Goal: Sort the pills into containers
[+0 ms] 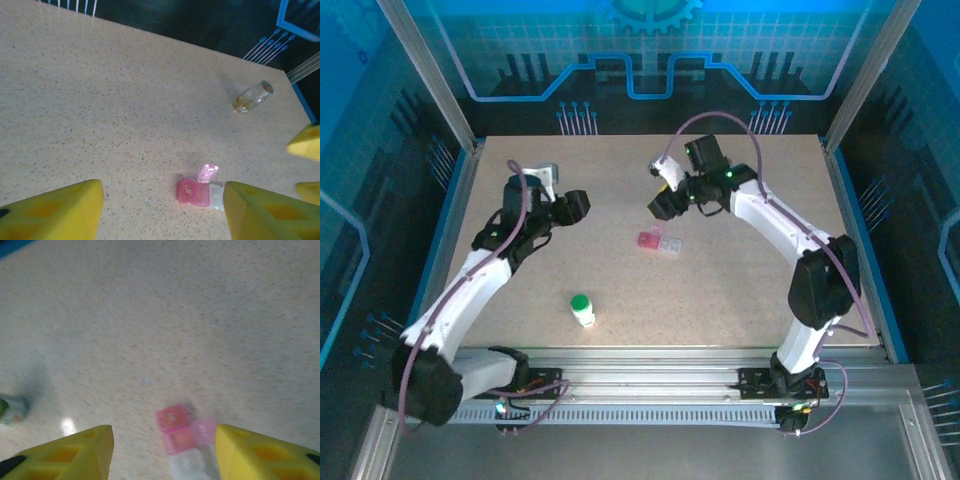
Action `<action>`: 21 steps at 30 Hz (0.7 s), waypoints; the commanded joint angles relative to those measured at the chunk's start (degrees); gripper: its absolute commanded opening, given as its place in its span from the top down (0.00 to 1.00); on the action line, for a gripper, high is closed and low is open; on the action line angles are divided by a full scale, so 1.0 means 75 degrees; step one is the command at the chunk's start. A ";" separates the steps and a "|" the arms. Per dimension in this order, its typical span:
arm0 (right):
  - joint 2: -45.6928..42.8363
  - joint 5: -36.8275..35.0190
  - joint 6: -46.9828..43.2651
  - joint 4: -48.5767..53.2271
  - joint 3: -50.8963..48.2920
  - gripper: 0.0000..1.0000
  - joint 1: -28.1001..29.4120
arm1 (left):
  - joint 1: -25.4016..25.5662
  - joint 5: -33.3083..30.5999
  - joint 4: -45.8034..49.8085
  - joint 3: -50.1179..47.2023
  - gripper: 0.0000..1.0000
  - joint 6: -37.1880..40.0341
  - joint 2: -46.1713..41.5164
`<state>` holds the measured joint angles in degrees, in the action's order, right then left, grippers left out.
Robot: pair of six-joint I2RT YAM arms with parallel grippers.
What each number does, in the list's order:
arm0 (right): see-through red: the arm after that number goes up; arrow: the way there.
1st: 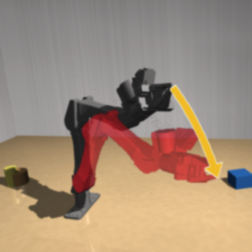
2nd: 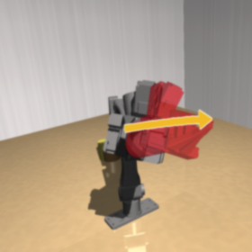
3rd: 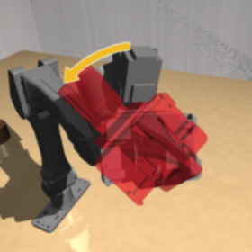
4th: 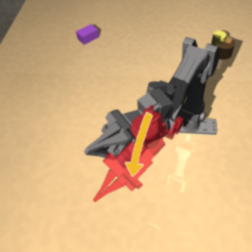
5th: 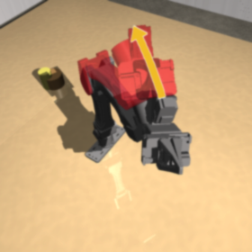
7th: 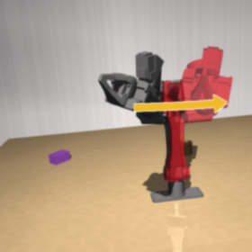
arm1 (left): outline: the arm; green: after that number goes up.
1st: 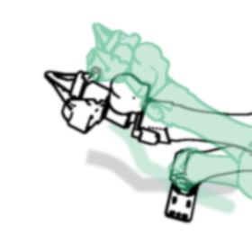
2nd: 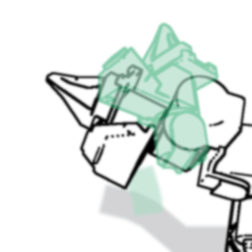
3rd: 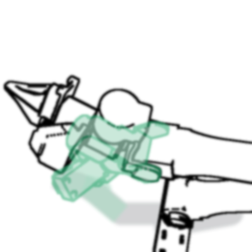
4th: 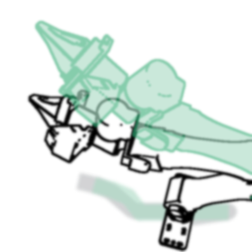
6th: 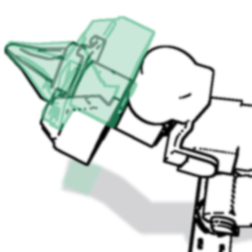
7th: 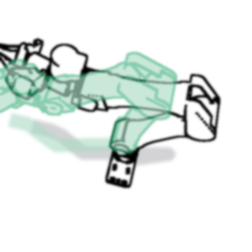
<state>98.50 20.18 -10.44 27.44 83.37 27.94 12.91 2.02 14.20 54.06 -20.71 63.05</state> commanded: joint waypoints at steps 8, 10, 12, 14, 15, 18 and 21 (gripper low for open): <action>-0.0875 0.0107 0.2105 -0.3518 -0.2327 0.35 0.2031 | 0.0013 -0.0670 0.2442 0.0057 0.05 0.0792 -0.3116; -0.0736 0.0069 0.1907 -0.3486 -0.2275 0.33 0.2437 | 0.0002 -0.1031 0.2677 0.0004 0.01 0.1127 -0.3508; -0.0571 -0.0237 0.1782 -0.3430 -0.2163 0.33 0.2821 | -0.0005 -0.1435 0.2706 -0.0227 0.01 0.1349 -0.3849; -0.0394 -0.0722 0.1733 -0.3307 -0.2005 0.32 0.3252 | -0.0010 -0.1630 0.2614 -0.0537 0.01 0.1373 -0.4088; -0.0270 -0.0955 0.1749 -0.3212 -0.1909 0.32 0.3480 | -0.0010 -0.1671 0.2534 -0.0697 0.01 0.1335 -0.4200; 0.0082 -0.1306 0.1879 -0.3114 -0.1752 0.32 0.3978 | -0.0027 -0.1758 0.2292 -0.0990 0.01 0.1380 -0.4417; 0.0327 -0.1201 0.1916 -0.3323 -0.1795 0.31 0.4309 | -0.0074 -0.1934 0.2349 -0.0944 0.01 0.1523 -0.4468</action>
<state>98.83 13.26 3.22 3.84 68.95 58.43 12.84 -9.56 31.92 46.98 -11.62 30.68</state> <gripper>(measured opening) 0.685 0.989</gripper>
